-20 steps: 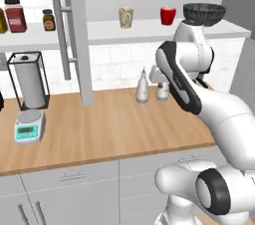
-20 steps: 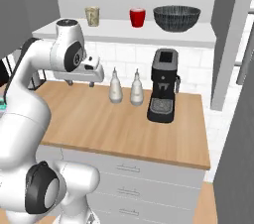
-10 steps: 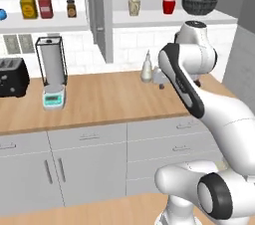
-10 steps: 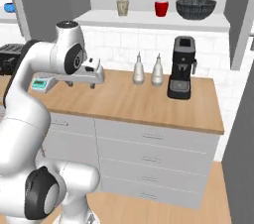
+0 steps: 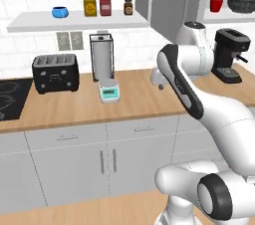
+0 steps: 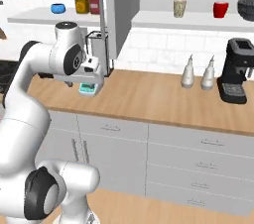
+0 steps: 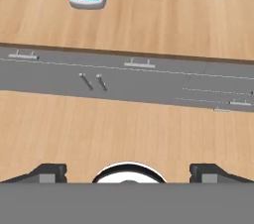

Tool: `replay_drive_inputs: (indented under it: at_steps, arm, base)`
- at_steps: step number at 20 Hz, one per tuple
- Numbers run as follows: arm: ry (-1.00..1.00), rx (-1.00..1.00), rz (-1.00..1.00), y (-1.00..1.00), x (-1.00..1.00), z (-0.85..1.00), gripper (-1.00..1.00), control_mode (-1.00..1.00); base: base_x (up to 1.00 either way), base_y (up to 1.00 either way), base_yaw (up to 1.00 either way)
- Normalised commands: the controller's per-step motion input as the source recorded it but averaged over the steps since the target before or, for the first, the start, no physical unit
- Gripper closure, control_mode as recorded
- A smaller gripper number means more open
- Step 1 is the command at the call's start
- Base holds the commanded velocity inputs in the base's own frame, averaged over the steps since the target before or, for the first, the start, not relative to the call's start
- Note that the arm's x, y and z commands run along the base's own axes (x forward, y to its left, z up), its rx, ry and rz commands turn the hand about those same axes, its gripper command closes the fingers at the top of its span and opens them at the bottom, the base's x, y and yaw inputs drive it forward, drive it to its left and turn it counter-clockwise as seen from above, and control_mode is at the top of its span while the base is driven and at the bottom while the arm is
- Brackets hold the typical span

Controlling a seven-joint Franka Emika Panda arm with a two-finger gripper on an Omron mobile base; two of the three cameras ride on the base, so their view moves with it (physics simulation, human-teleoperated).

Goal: Gather all objects into one cabinet and sort the glasses and bowls to opposite sides.

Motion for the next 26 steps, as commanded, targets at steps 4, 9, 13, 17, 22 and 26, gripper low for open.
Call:
replay_drive_inputs:
  at_steps: [4,9,13,17,22,26]
  arm:
    - [0.0,0.0,0.0,0.0,0.0,0.0,-1.0,1.0]
    - [0.0,0.0,0.0,0.0,0.0,0.0,-1.0,1.0]
    - [0.0,0.0,0.0,0.0,0.0,0.0,-1.0,1.0]
    - [0.0,0.0,0.0,0.0,0.0,0.0,-1.0,1.0]
    - [0.0,0.0,0.0,0.0,0.0,0.0,-1.0,1.0]
    - [0.0,0.0,0.0,0.0,0.0,0.0,-1.0,1.0]
  base:
    - [0.37,1.0,0.0]
    - [0.5,0.49,0.02]
    - [0.63,0.02,0.08]
    - [0.48,0.0,0.09]
    - [0.66,0.34,0.05]
    - [0.68,0.48,0.0]
